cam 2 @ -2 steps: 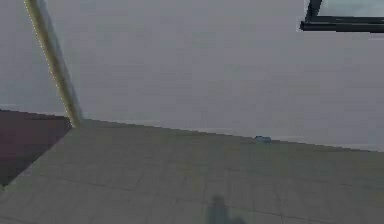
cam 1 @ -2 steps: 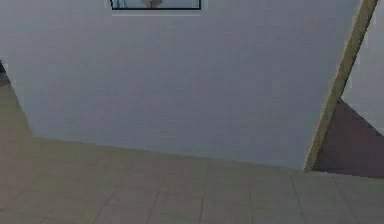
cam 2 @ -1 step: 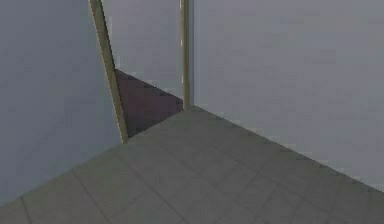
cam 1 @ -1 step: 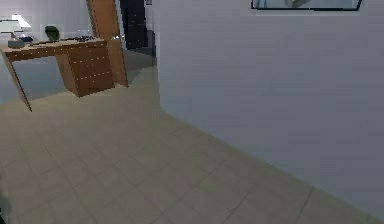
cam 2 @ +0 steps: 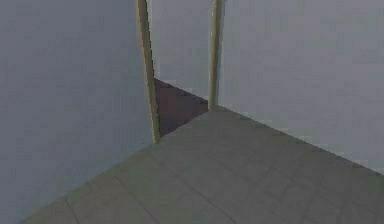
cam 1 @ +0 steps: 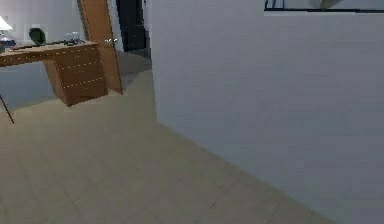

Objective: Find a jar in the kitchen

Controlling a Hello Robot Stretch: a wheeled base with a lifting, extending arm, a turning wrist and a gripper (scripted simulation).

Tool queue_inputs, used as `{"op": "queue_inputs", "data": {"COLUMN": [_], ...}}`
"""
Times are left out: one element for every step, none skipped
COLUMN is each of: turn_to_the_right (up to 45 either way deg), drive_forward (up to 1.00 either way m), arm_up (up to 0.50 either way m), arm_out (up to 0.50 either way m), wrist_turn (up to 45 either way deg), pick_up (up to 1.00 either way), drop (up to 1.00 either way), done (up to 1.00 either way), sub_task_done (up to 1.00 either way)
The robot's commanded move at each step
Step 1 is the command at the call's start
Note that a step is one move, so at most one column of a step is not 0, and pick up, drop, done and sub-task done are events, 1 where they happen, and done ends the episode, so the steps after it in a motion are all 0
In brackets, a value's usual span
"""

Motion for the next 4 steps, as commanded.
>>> {"op": "queue_inputs", "data": {"turn_to_the_right": [-21.0, 0.0, -3.0, 0.0], "drive_forward": [0.0, 1.0, 0.0, 1.0], "arm_up": [0.0, 0.0, 0.0, 0.0], "arm_out": [0.0, 0.0, 0.0, 0.0], "wrist_turn": [0.0, 0.0, 0.0, 0.0], "pick_up": [0.0, 0.0, 0.0, 0.0], "drop": [0.0, 0.0, 0.0, 0.0], "done": [0.0, 0.0, 0.0, 0.0], "sub_task_done": [0.0, 0.0, 0.0, 0.0]}}
